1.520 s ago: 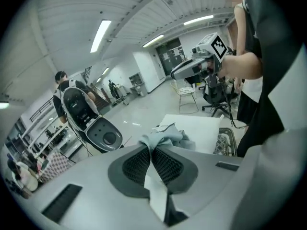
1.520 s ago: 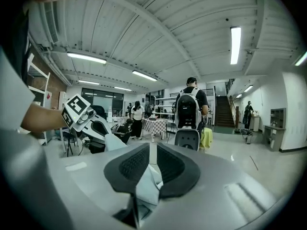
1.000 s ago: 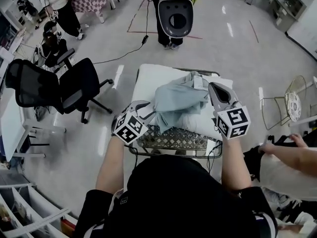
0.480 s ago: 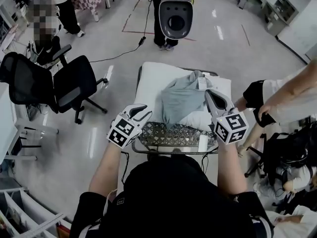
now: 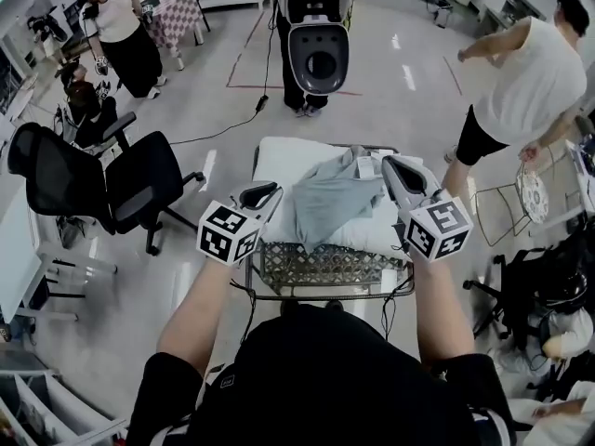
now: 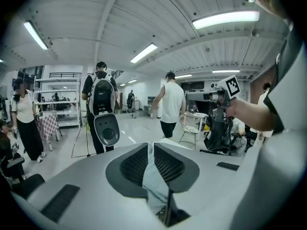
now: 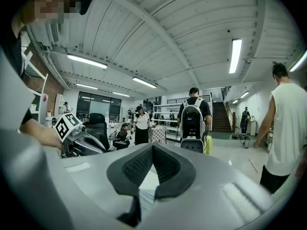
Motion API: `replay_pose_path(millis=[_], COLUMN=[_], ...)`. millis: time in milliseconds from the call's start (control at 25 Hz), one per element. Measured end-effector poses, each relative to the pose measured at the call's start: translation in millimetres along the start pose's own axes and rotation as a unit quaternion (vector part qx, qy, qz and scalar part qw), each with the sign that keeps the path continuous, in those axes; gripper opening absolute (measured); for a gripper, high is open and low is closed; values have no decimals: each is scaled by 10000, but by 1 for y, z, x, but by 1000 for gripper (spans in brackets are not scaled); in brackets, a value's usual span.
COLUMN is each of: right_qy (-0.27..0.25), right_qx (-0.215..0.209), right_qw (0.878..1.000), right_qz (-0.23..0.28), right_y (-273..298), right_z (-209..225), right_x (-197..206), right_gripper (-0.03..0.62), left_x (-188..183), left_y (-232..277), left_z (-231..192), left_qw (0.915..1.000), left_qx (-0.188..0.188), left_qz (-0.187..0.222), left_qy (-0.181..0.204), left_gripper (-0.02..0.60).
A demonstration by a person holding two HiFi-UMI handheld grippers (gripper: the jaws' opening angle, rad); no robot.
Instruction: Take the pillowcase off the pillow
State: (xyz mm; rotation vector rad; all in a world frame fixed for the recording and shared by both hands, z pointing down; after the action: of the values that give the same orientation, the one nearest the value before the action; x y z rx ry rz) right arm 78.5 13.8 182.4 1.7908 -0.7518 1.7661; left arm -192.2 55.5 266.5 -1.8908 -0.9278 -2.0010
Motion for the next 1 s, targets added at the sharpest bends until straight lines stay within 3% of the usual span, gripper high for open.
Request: replay_pose_path(millis=[280, 440, 680, 1000], right_qy=[241, 133, -213, 465], right_qx=[171, -109, -10, 360], right_qw=[9982, 9952, 9947, 9960], right_qz=[518, 962, 1010, 672], right_y=[-13, -16, -35, -60], right_z=[20, 11, 6, 29], right_x=[-32, -51, -43, 4], right_gripper=[8, 8, 8, 8], left_x=[-73, -99, -85, -29], left_y=[17, 7, -10, -7], left_z=[6, 11, 14, 20], left_qw=[9967, 9923, 9891, 9894], left_qx=[-292, -526, -843, -1019], left_qz=[762, 1123, 1209, 971], left_qy=[-28, 47, 41, -354], left_gripper=[44, 44, 40, 35])
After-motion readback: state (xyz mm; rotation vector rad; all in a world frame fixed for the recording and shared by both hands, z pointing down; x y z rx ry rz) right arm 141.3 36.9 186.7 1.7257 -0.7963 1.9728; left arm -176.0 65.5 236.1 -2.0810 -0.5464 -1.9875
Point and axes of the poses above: the fingertips, and each gripper's own axes: y forward along the fingers, z to its right, x out of its underside, the point moved 6 cm from there along -y, backward along the fingers, and after that the axes turned 7 degrees about z, right-handed, at the moved point
